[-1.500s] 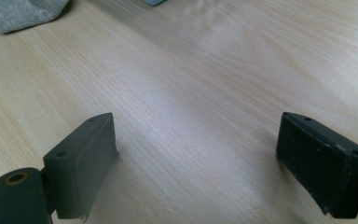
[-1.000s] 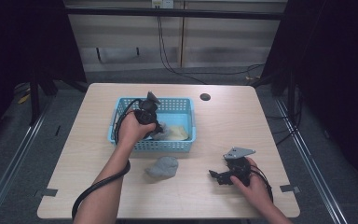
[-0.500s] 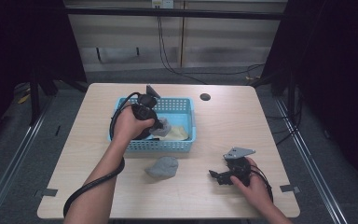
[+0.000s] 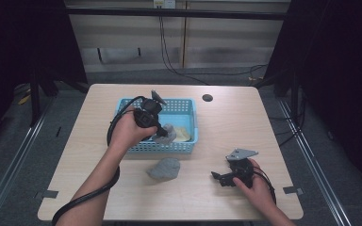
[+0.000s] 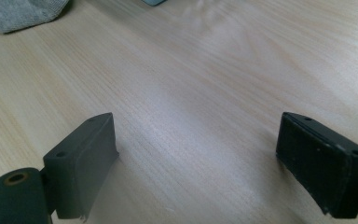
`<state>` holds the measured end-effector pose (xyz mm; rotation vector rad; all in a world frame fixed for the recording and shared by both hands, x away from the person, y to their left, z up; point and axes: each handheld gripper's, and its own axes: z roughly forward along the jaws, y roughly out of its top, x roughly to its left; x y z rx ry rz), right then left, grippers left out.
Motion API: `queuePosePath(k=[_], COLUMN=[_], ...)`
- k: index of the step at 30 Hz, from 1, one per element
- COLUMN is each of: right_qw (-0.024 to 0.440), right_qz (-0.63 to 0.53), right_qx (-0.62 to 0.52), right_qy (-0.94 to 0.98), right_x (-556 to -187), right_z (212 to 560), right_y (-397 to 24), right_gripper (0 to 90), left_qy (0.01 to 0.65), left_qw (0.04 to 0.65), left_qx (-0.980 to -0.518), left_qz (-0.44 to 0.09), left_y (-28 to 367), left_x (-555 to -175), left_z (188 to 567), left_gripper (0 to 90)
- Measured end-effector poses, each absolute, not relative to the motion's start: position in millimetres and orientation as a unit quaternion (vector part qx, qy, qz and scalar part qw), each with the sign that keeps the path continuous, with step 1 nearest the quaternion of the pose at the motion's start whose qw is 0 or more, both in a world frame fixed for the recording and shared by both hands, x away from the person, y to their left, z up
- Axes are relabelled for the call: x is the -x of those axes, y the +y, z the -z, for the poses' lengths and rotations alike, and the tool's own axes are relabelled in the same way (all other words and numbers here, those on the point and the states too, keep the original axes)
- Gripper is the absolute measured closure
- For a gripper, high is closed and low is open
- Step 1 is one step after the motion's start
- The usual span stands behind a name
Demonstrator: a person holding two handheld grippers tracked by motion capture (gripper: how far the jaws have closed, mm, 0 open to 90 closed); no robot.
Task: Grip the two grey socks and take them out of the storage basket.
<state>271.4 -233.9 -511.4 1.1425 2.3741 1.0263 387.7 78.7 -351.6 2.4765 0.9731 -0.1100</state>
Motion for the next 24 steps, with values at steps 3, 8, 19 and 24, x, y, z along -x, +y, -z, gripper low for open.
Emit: queuePosePath(k=[3, 8, 19, 24], right_qw=[0.156, 0.157, 0.156, 0.157], right_qz=[-0.358, -0.358, -0.358, -0.358], right_qx=[-0.399, -0.398, -0.398, -0.398], right_qy=[0.829, 0.830, 0.830, 0.830], right_x=[-271.4, -271.4, -271.4, -271.4], right_z=[511.3, 511.4, 511.4, 511.4], right_y=[-233.9, -234.1, -234.1, -234.1], right_gripper=[11.5, 11.5, 11.5, 11.5], left_qy=[0.345, 0.342, 0.321, 0.312], left_qw=[0.243, 0.251, 0.254, 0.258], left_qx=[-0.905, -0.904, -0.911, -0.913], left_qz=[0.046, 0.052, 0.052, 0.056], left_y=[78.0, 79.0, 72.2, 69.6], left_x=[-380.8, -374.3, -352.4, -342.4], left_z=[351.4, 356.7, 368.9, 376.3], left_gripper=[78.0, 78.0, 77.9, 77.8])
